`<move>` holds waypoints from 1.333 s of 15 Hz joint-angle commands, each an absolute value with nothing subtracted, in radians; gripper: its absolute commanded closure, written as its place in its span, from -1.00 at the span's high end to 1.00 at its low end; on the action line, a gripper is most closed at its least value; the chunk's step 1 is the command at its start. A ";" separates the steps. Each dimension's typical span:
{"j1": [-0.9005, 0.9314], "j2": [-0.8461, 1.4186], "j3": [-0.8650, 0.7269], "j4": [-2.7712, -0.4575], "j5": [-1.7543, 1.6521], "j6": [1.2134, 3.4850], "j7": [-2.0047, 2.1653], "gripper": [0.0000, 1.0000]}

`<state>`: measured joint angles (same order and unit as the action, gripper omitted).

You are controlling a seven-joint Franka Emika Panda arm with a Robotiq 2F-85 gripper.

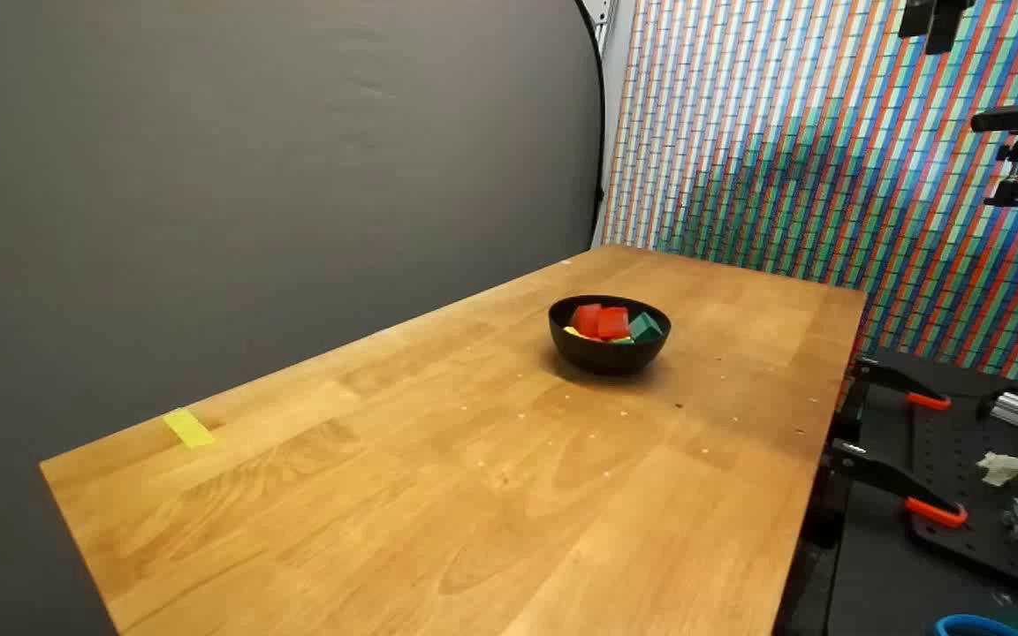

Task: Remove all the objects in the black bowl and put them on the table

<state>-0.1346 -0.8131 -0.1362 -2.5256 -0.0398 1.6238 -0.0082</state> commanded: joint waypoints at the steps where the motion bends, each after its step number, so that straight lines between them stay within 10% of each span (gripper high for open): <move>1: -0.137 -0.812 -0.135 -2.520 -0.039 1.622 -0.010 1.00; 20: 0.019 -0.317 -0.116 -2.373 0.167 1.801 -0.286 1.00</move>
